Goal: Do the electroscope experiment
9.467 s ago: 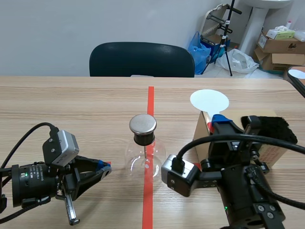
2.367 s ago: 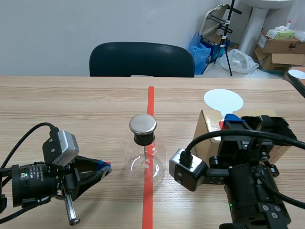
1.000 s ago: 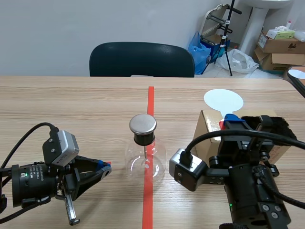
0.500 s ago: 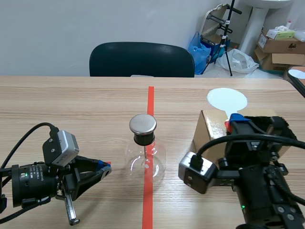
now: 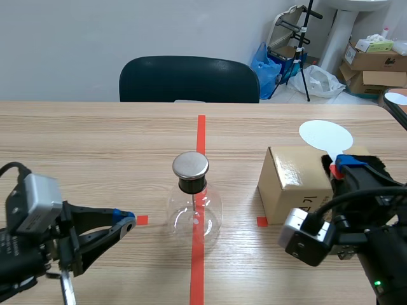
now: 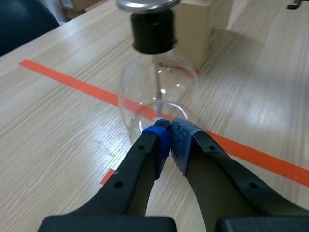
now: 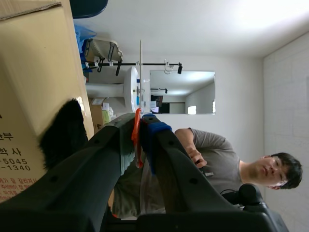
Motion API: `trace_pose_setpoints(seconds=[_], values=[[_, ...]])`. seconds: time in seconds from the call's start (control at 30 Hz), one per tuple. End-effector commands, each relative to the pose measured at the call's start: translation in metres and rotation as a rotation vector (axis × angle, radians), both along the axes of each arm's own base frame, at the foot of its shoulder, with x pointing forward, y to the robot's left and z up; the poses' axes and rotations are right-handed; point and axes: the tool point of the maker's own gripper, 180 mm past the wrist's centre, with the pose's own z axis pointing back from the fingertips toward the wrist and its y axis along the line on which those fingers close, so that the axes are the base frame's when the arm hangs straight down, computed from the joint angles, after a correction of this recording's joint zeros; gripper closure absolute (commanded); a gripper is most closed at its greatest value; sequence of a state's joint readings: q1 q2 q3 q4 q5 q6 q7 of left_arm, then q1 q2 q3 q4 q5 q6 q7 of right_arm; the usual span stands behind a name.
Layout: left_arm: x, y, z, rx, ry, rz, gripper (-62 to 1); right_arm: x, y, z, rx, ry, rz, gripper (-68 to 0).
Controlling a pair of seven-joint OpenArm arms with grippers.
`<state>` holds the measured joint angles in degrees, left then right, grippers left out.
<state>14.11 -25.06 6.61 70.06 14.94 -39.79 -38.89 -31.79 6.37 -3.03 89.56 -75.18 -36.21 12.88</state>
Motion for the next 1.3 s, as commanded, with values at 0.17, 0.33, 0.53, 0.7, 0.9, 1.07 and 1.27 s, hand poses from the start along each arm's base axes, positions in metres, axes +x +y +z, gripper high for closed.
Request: trace_pose_setpoints(seconds=[0.17, 0.33, 0.53, 0.7, 0.9, 1.07, 1.27], values=[[-0.042, -0.004, 0.054, -0.068, -0.093, -0.057, -3.2, -0.003, 0.0, -0.005, -0.008, -0.043, 0.043, -1.1], [-0.06, -0.005, 0.083, -0.049, -0.141, -0.074, -3.2, -0.003, 0.0, -0.019, -0.018, -0.026, 0.045, -1.1], [-0.079, -0.008, 0.099, -0.038, -0.141, -0.088, -3.2, -0.002, 0.0, -0.034, -0.033, -0.011, 0.045, -1.1], [-0.083, -0.005, 0.103, -0.097, -0.091, -0.042, -5.7, -0.001, 0.005, -0.041, -0.037, 0.002, 0.045, -1.1], [-0.082, -0.003, 0.097, -0.072, -0.066, -0.029, -28.0, 0.0, 0.009, -0.043, -0.053, 0.005, 0.067, -1.1], [-0.076, -0.001, 0.107, -0.142, -0.062, 0.01, -62.3, 0.001, 0.005, -0.045, -0.07, 0.018, 0.076, -1.1], [-0.075, 0.0, 0.107, -0.144, -0.054, 0.018, -62.3, 0.005, -0.001, -0.05, -0.071, 0.027, 0.064, -1.1]])
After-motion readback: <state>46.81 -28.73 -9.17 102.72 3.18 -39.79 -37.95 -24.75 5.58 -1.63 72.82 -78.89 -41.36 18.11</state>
